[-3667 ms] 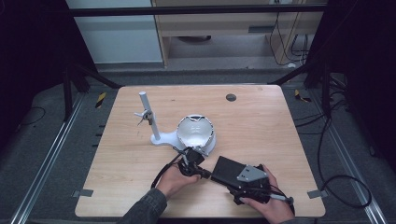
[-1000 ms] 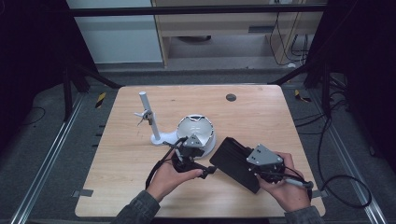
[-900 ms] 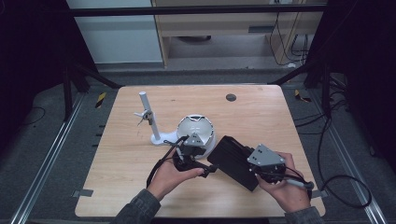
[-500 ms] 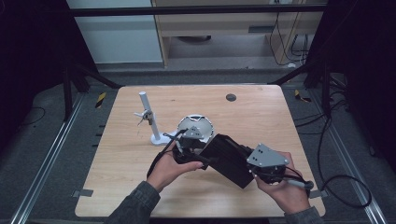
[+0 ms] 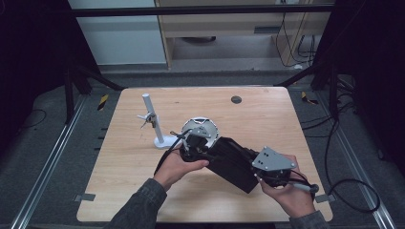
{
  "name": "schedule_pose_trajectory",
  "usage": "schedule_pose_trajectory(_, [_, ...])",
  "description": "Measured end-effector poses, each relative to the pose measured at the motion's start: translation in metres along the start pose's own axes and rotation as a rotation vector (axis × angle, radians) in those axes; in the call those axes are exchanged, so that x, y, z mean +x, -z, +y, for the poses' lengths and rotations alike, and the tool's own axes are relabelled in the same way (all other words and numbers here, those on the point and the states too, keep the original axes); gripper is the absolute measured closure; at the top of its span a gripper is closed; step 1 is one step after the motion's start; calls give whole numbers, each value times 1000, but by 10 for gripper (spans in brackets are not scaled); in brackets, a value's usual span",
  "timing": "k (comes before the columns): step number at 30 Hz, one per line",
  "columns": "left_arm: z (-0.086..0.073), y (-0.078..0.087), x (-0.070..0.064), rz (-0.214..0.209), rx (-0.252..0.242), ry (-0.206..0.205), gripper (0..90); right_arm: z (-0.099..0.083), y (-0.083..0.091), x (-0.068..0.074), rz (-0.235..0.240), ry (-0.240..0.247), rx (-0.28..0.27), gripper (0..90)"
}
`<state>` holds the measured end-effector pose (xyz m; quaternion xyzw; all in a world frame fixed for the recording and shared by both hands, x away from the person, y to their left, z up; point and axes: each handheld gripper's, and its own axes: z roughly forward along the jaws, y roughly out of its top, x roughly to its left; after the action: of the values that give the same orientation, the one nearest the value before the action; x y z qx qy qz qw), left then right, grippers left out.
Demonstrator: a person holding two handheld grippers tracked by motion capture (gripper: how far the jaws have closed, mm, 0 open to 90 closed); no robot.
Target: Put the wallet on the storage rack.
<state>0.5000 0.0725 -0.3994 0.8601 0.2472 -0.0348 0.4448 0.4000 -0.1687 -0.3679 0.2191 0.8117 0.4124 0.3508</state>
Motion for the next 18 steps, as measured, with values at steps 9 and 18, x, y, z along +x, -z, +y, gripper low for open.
schedule_pose_trajectory(9, [3, 17, -6, 37, -29, -2, 801, -8, -4, 2, 9, 6, 2, 837])
schedule_pose_trajectory(18, [11, 32, -13, 104, -30, -36, 807, -16, -13, 11, 45, -8, 14, 698])
